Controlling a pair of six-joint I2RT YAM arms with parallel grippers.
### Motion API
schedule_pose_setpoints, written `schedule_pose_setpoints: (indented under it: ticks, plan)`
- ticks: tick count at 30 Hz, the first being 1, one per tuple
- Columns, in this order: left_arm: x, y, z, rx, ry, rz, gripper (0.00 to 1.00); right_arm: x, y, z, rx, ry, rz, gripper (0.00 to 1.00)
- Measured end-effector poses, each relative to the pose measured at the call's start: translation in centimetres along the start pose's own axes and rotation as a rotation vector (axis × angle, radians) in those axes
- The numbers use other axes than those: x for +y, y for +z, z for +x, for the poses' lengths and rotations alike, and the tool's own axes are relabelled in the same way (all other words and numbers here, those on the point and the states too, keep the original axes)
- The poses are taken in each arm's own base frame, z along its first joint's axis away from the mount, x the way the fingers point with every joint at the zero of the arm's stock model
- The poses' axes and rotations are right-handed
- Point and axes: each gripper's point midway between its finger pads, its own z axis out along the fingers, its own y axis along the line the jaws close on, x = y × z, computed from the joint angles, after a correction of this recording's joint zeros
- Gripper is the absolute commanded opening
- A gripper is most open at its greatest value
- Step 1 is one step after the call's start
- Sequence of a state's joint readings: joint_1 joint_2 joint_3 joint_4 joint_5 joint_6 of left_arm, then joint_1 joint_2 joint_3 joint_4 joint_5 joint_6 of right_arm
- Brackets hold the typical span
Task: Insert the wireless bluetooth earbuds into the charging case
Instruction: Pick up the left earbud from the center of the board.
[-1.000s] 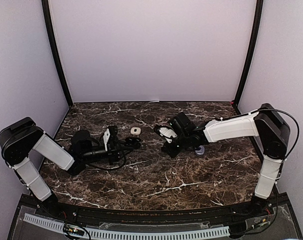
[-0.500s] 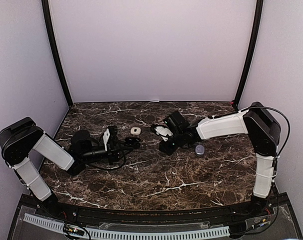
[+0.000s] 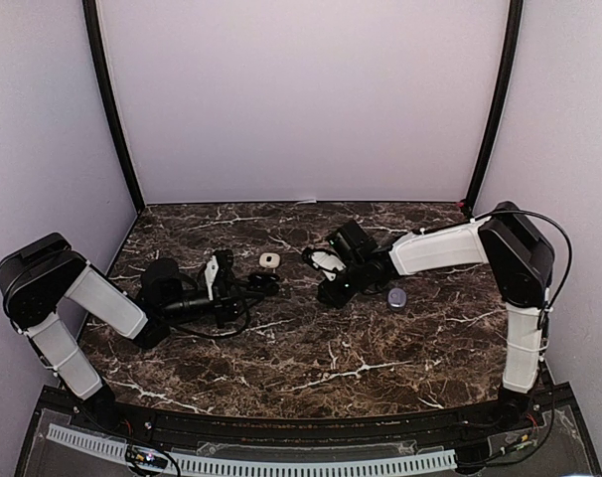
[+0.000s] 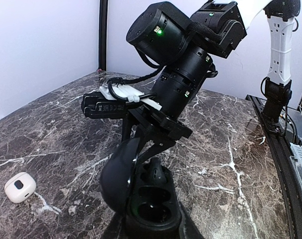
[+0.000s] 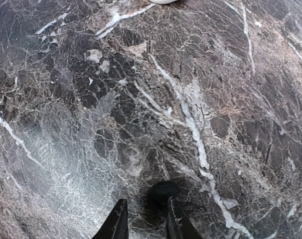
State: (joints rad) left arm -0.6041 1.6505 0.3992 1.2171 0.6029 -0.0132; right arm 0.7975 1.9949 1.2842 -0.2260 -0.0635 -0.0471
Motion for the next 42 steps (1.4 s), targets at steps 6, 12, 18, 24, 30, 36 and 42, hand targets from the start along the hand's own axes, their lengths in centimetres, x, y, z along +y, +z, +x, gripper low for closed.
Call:
schedule_pose_setpoints:
  ticks: [6, 12, 18, 24, 30, 36, 42]
  plan:
    - [0.0, 0.0, 0.0, 0.0, -0.002, 0.0, 0.0, 0.4, 0.2, 0.2, 0.007, -0.003, -0.023, 0.22]
    - [0.0, 0.0, 0.0, 0.0, -0.004, 0.0, 0.0, 0.5, 0.2, 0.2, 0.01, -0.003, -0.031, 0.22]
    - [0.0, 0.0, 0.0, 0.0, -0.007, 0.0, 0.0, 0.4, 0.4, 0.2, 0.014, -0.002, -0.029, 0.22]
    - [0.0, 0.0, 0.0, 0.0, -0.009, 0.001, 0.0, 0.0, 0.6, -0.2, 0.01, 0.001, -0.02, 0.22]
    - [0.0, 0.0, 0.0, 0.001, -0.011, 0.001, 0.0, -0.6, 0.7, -0.5, 0.004, 0.003, -0.013, 0.22]
    - [0.0, 0.0, 0.0, 0.001, -0.012, 0.001, 0.0, -1.4, 0.8, -0.6, 0.004, 0.001, 0.002, 0.22]
    - [0.0, 0.0, 0.0, 0.001, -0.012, 0.0, 0.0, -2.2, 1.0, -0.7, 0.0, 0.003, 0.019, 0.13]
